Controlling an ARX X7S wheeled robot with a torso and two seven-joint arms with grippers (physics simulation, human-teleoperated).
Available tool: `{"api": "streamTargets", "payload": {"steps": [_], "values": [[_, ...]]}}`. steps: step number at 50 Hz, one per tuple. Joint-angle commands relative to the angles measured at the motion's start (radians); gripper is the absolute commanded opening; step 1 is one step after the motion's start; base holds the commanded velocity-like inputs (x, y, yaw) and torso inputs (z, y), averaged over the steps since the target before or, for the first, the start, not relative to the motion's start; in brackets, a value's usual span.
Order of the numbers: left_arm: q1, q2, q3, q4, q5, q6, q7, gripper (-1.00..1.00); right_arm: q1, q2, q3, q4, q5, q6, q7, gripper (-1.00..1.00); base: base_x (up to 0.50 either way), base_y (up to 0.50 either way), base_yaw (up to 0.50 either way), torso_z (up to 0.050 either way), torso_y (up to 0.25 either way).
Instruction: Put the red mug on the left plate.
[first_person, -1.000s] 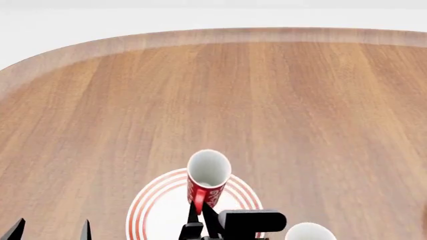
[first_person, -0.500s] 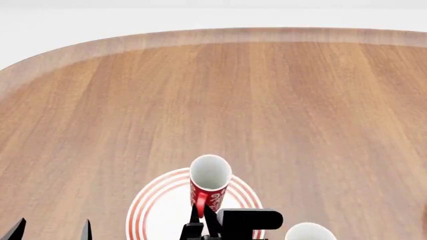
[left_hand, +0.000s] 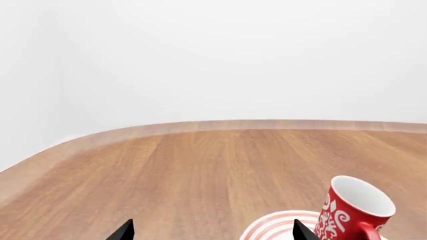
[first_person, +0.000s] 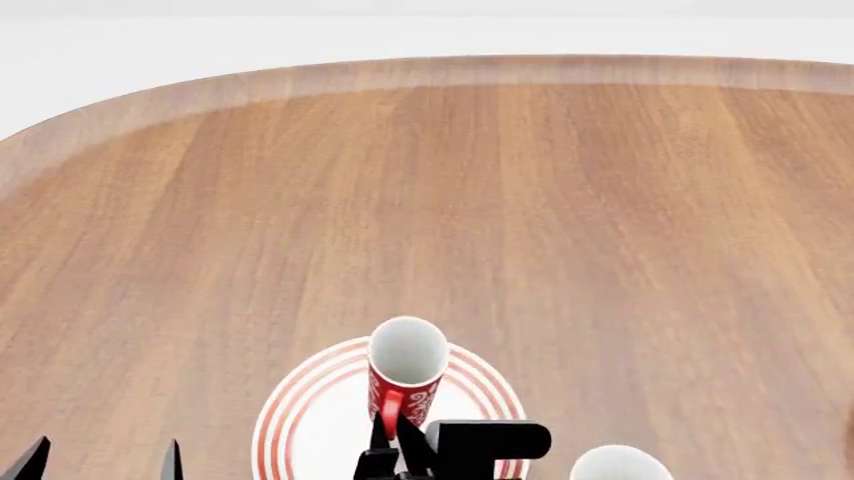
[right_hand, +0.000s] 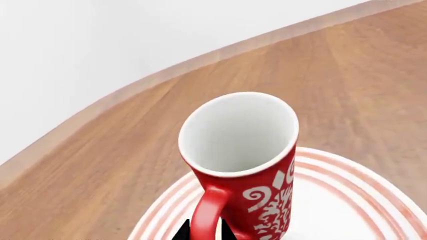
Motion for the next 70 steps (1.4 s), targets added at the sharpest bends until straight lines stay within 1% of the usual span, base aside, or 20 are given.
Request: {"api": "streamTargets", "payload": {"steps": [1, 8, 16, 50, 51, 70], "values": [[-0.001, -0.002, 0.001, 0.000, -0.003, 0.001, -0.003, 1.00, 0.050, -0.009, -0.257, 0.062, 0.233, -0.087, -0.017, -1.00, 0.00, 0.00, 0.00, 0.000, 0.000], [-0.002, -0.003, 0.005, -0.001, -0.001, 0.003, -0.003, 1.00, 0.058, -0.009, -0.336, 0.066, 0.305, -0.094, -0.021, -1.00, 0.00, 0.00, 0.00, 0.000, 0.000], [-0.004, -0.005, 0.004, -0.002, -0.005, 0.003, -0.004, 1.00, 0.067, -0.009, -0.376, 0.071, 0.345, -0.075, -0.021, -1.00, 0.00, 0.00, 0.00, 0.000, 0.001], [-0.002, -0.012, 0.010, 0.002, -0.009, 0.006, -0.013, 1.00, 0.068, -0.009, -0.389, 0.082, 0.378, -0.020, -0.040, -1.00, 0.00, 0.00, 0.00, 0.000, 0.000], [-0.003, -0.012, 0.010, 0.002, -0.011, 0.005, -0.012, 1.00, 0.068, -0.009, -0.390, 0.082, 0.377, -0.016, -0.037, 1.00, 0.00, 0.00, 0.00, 0.000, 0.000], [-0.002, -0.017, 0.011, 0.010, -0.016, 0.004, -0.018, 1.00, 0.070, -0.009, -0.390, 0.076, 0.384, -0.028, -0.041, 1.00, 0.00, 0.00, 0.00, 0.000, 0.000]]}}
